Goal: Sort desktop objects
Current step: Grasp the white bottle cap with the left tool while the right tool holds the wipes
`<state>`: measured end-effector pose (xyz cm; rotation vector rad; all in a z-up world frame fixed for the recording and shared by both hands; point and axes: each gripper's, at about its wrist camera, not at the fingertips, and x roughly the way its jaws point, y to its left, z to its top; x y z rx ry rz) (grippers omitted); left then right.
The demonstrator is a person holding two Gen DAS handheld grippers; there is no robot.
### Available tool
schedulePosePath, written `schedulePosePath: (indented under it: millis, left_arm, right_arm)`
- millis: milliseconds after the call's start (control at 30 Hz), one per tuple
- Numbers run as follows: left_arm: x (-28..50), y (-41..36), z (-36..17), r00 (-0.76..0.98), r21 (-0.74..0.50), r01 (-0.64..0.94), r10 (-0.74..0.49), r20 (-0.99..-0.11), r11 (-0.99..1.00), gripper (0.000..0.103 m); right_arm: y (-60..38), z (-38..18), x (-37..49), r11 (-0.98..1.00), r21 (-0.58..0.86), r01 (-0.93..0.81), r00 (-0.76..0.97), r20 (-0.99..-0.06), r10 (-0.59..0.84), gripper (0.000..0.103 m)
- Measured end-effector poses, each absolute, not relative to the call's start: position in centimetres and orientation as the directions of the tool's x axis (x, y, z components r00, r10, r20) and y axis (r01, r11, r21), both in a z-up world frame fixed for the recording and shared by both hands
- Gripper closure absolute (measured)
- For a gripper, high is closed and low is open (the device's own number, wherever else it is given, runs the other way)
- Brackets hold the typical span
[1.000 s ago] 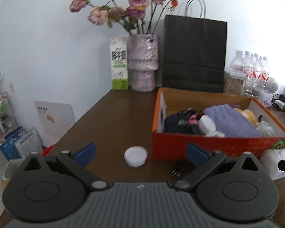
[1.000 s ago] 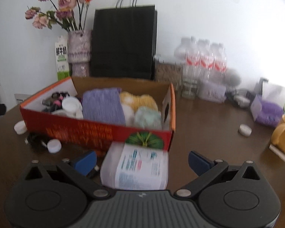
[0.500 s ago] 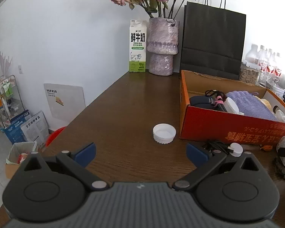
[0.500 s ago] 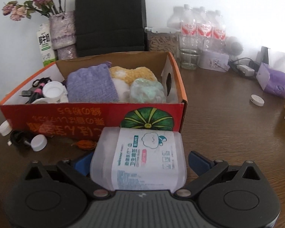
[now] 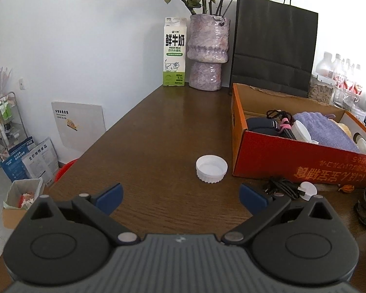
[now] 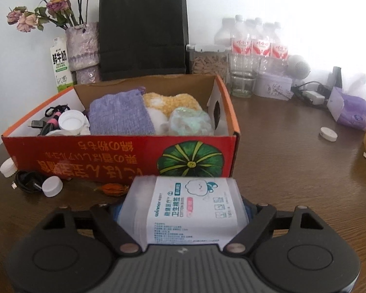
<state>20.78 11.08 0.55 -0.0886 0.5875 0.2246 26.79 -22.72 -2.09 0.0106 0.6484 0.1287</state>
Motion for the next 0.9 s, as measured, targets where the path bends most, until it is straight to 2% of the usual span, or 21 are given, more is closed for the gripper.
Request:
schedulePosePath:
  millis: [667, 767, 900]
  left_arm:
    - [27.6, 10.9, -1.9, 0.762, 0.065, -0.16, 0.166, -0.626, 0.985, 0.0]
    - [27.8, 11.0, -2.2, 0.763, 0.068, -0.161, 0.169, -0.624, 0.985, 0.002]
    - [28.1, 11.1, -2.5, 0.762, 0.079, -0.159, 0.173, -0.625, 0.984, 0.01]
  right_arm:
    - [-26.3, -1.5, 25.9, 1.0, 0.026, -0.001, 0.824, -0.567, 0.016, 0.021]
    - [-27.0, -1.6, 26.2, 0.999, 0.036, 0.016, 0.824, -0.567, 0.007, 0.021]
    - [-27.6, -1.7, 26.8, 0.998, 0.047, 0.029, 0.823, -0.569, 0.003, 0.021]
